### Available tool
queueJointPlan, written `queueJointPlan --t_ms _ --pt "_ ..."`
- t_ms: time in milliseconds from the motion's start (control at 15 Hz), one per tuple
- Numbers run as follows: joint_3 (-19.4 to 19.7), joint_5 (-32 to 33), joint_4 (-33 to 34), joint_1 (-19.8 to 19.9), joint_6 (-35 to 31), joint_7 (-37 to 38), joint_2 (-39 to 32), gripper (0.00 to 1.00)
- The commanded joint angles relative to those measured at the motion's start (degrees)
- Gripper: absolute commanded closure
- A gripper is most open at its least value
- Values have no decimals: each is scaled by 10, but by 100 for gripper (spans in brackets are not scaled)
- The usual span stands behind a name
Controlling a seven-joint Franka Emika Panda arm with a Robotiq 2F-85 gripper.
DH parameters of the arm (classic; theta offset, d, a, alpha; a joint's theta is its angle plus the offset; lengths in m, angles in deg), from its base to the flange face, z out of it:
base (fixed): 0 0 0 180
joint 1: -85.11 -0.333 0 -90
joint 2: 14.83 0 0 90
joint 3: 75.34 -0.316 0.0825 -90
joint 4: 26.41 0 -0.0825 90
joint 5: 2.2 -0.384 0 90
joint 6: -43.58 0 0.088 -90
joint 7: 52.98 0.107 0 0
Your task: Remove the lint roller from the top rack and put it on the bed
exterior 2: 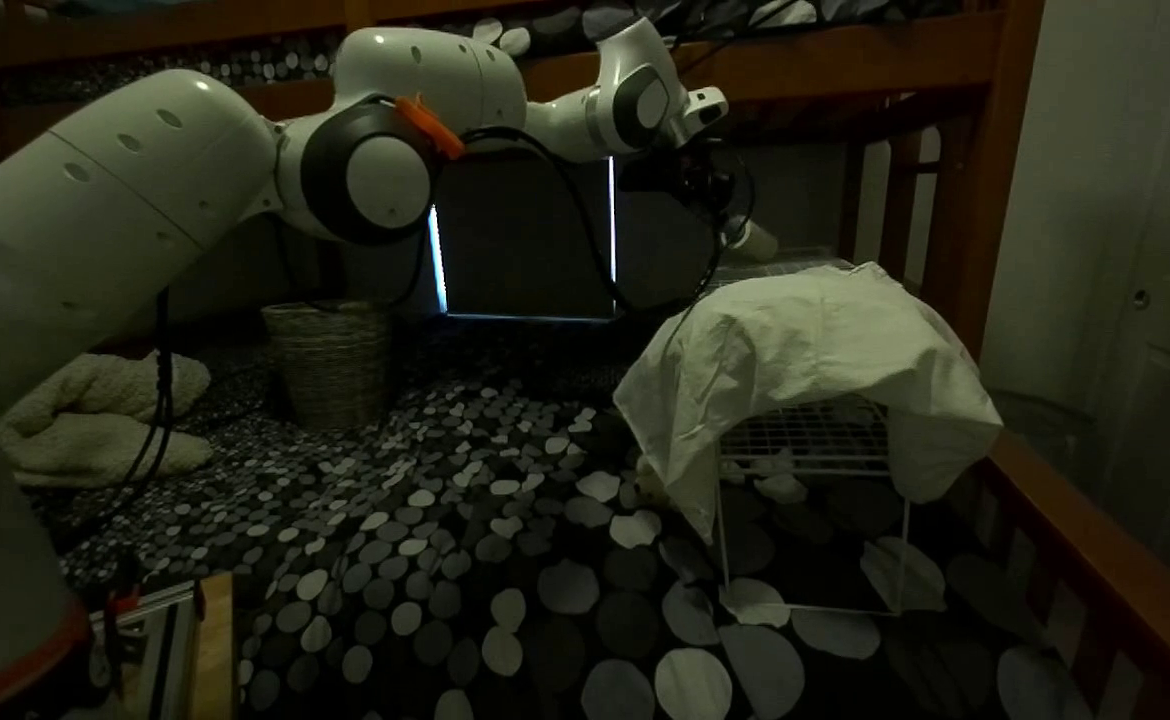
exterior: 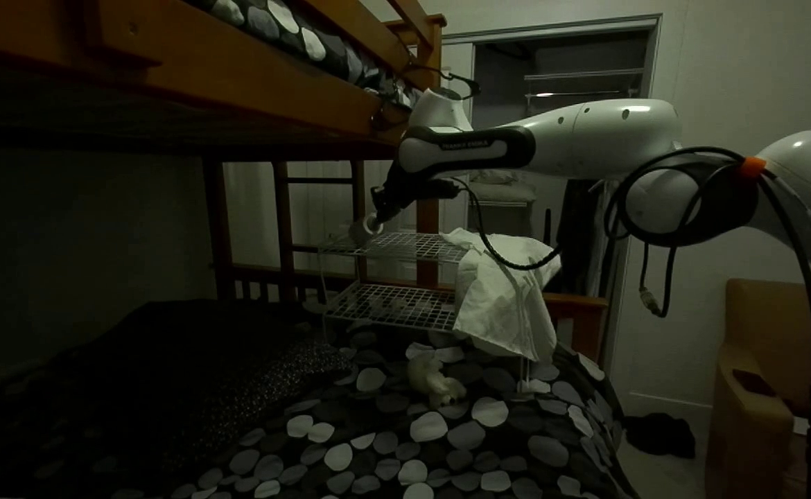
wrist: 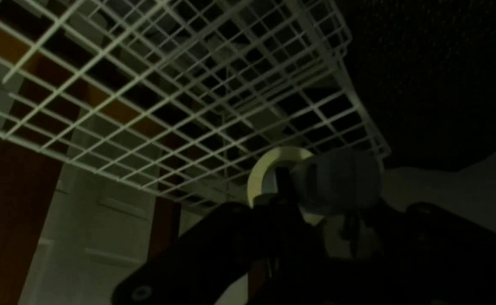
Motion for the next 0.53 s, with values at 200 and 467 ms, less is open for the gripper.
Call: queueJointPlan --t_ms 200,467 --pt "9 4 -103 22 131 -15 32 94" --pt "26 6 -116 27 189 -4 53 50"
